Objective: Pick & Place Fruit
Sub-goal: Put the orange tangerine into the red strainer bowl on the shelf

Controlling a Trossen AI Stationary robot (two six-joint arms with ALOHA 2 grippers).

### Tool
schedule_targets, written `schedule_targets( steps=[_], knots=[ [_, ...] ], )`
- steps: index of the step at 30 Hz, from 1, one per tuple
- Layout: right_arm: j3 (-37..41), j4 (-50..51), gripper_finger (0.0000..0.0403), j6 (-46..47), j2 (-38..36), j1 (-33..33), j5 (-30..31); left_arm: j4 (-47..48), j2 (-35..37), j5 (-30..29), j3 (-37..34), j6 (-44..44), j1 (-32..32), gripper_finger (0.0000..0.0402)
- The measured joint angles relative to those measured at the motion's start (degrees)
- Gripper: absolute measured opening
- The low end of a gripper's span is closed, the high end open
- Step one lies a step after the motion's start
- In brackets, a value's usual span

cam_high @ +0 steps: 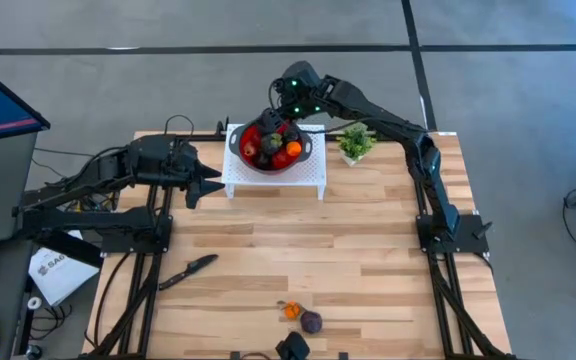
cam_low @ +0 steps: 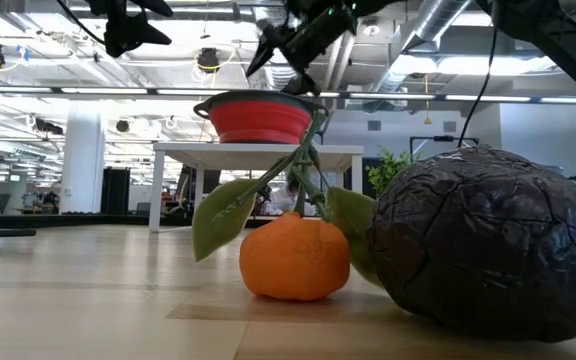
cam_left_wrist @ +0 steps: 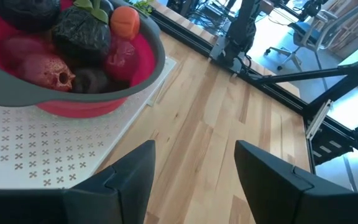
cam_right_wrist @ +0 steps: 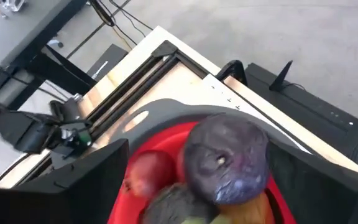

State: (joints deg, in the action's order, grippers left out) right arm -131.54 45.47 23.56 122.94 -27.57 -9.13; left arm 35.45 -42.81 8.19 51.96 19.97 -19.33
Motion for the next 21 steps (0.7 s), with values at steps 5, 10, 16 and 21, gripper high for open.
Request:
schedule_targets(
  steps=[5,10,16,21],
  knots=[
    [-2.21,5.87,0.0359,-0.81,-2.31,2.79,3.05,0.03,0.0,0.02,0.0,-0.08,0.0,0.0213],
    [-2.21,15.04,0.034,0.29,-5.68,9.04,14.23,0.06,0.0,0.02,0.0,-0.2,0.0,0.0213],
    [-2.11,28.31,0.031,7.21,-5.52,20.17,23.56,0.14,0.0,0.47,0.0,-1.56,0.0,0.0213],
    [-1.77,36.19,0.0296,18.3,-2.83,30.04,24.09,0.19,0.02,3.84,0.0,-3.7,0.0,0.0213]
  ],
)
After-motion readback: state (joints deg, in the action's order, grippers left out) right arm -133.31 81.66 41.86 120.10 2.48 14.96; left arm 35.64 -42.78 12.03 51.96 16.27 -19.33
